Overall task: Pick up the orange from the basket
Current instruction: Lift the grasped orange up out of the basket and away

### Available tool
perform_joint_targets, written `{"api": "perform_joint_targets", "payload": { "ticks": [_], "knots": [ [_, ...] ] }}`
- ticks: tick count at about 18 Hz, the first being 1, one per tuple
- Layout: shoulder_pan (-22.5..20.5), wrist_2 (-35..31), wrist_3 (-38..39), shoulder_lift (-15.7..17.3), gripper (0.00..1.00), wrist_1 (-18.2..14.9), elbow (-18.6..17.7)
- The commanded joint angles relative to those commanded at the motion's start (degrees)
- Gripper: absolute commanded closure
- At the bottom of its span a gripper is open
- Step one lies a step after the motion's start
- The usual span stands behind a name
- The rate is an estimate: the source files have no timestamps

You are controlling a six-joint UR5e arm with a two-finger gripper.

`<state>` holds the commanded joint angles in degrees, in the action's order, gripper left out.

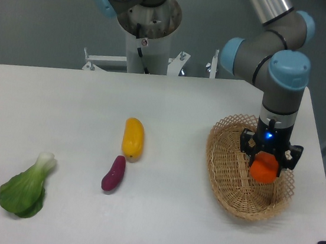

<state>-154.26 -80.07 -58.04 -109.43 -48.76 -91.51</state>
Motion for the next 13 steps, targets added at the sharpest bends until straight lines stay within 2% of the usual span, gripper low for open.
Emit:
{"api": "perform_joint_targets", "payload": {
  "ticks": [3,4,6,9,13],
  "knots": [
    [2.91,5.17,10.72,2.99,0.36,-0.03,0.37],
    [3.09,5.97,11.97,3.35,0.36,0.06,0.37],
    [3.53,5.89,12.42,5.45,0.36,-0.64,-0.51],
    [4.14,6.24,13.12,6.77,0.37,-0.29,-1.83],
    [6.86,5.36,14.53,6.43,0.37,-0.11,-1.39]
  ]
}}
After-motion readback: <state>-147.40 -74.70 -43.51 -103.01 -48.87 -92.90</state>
